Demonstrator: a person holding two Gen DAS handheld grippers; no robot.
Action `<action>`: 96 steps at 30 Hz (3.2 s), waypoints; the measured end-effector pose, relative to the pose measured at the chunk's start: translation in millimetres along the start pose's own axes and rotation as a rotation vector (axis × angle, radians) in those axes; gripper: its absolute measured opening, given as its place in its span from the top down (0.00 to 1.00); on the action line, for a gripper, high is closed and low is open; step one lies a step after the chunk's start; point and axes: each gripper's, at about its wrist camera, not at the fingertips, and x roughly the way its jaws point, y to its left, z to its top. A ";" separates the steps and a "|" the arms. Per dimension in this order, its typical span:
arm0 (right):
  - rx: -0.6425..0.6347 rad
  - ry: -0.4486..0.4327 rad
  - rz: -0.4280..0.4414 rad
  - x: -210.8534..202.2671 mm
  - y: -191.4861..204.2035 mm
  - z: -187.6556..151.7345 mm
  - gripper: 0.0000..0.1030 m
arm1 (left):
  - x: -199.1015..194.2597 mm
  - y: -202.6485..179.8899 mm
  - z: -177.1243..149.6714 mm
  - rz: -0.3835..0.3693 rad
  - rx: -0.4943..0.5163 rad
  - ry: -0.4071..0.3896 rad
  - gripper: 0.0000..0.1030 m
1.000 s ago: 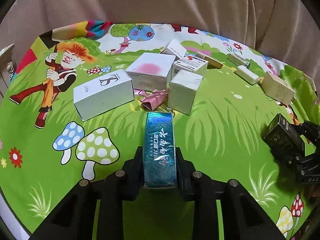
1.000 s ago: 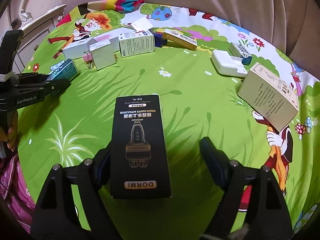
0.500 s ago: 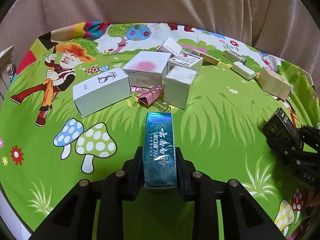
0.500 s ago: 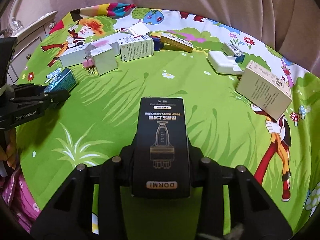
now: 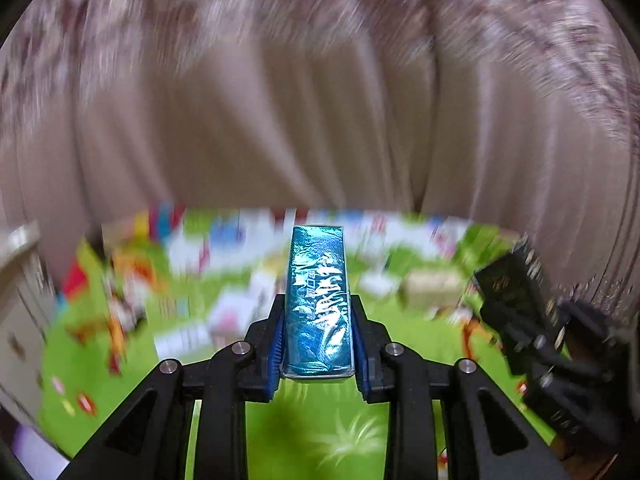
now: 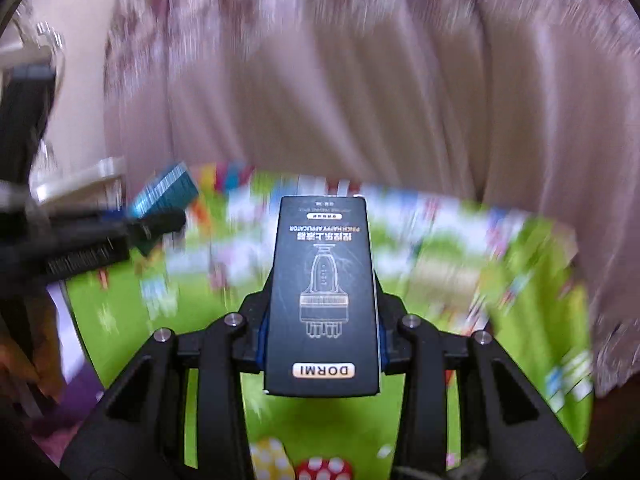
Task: Organize rigid objects
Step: 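Lift both held boxes and carry them over the purple storage box, then open both grippers to release the boxes into the purple storage box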
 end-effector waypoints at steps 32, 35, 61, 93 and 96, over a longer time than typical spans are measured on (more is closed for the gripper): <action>-0.175 -0.350 0.022 -105.2 69.6 32.9 0.58 | -103.7 23.4 -33.1 0.115 -0.022 -0.171 0.71; -0.202 -0.330 0.073 -101.6 84.2 31.9 0.58 | -108.4 37.3 -39.0 0.132 -0.047 -0.159 0.71; -0.476 -0.223 0.484 -84.8 224.2 7.8 0.58 | -156.7 167.1 -128.2 0.359 -0.335 0.003 0.71; -0.745 0.384 0.875 -6.6 381.1 -93.1 0.58 | -180.8 289.7 -252.0 0.525 -0.773 0.263 0.71; -0.770 0.406 0.891 -9.5 386.6 -104.7 0.58 | -180.1 296.1 -260.4 0.518 -0.799 0.283 0.71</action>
